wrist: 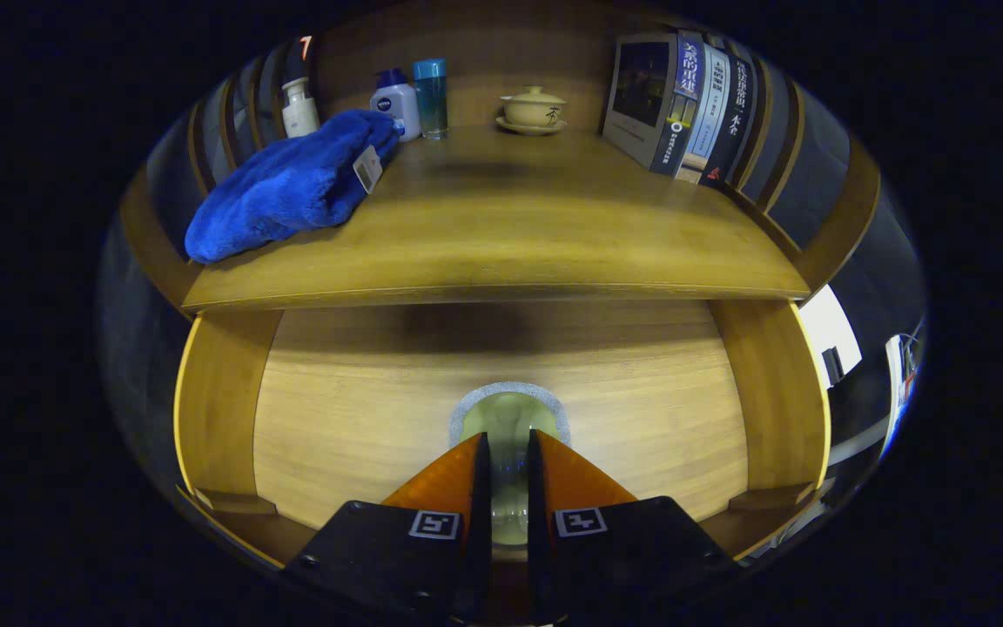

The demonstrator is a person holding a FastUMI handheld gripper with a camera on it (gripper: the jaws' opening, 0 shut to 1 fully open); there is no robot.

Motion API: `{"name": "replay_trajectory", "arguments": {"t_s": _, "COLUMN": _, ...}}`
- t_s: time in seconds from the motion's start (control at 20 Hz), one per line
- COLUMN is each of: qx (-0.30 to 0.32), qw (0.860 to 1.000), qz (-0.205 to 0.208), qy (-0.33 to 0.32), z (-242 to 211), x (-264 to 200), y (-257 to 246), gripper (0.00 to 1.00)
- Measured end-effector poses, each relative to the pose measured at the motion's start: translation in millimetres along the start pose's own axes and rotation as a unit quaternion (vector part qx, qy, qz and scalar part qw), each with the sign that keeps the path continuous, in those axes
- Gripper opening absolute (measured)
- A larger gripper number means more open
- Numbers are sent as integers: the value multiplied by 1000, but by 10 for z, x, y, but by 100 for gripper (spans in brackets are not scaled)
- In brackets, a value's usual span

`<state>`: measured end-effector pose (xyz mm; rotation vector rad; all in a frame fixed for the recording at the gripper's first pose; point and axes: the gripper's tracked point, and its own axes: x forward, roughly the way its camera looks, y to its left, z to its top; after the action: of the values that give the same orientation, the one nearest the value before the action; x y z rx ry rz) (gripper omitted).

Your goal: Pull open the drawer, take out the items inside it, and place them on the countertop above the cabinet.

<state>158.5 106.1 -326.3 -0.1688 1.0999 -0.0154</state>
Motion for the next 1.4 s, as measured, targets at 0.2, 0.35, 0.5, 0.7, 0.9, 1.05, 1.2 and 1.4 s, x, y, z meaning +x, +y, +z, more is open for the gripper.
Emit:
{"name": "replay_trajectory", "arguments": {"t_s": 0.2, "qx": -8, "qw": 1000, "qz": 20, "qy": -18, "z": 187, "x": -455, "y": 34, "gripper": 26}}
{"name": "replay_trajectory", "arguments": {"t_s": 0.35, "qx": -7, "qw": 999, "qz": 14, "qy": -48, "z": 505, "x": -828, "y": -67, "gripper": 26}}
{"name": "replay_trajectory", "arguments": {"t_s": 0.5, "qx": -15, "qw": 998, "qz": 0, "qy": -67, "z": 829, "x": -1069, "y": -167, "gripper": 26}}
{"name": "replay_trajectory", "arguments": {"t_s": 0.7, "qx": -13, "qw": 997, "qz": -14, "qy": -73, "z": 1158, "x": -989, "y": -219, "gripper": 26}}
{"name": "replay_trajectory", "arguments": {"t_s": 0.9, "qx": -8, "qw": 997, "qz": -19, "qy": -71, "z": 1371, "x": -767, "y": -217, "gripper": 26}}
{"name": "replay_trajectory", "arguments": {"t_s": 1.05, "qx": 1, "qw": 997, "qz": -26, "qy": -69, "z": 1579, "x": -592, "y": -258, "gripper": 26}}
{"name": "replay_trajectory", "arguments": {"t_s": 1.2, "qx": 13, "qw": 996, "qz": -37, "qy": -77, "z": 1848, "x": -381, "y": -314, "gripper": 26}}
{"name": "replay_trajectory", "arguments": {"t_s": 1.4, "qx": 35, "qw": 994, "qz": -32, "qy": -98, "z": 2133, "x": -136, "y": -231, "gripper": 26}}
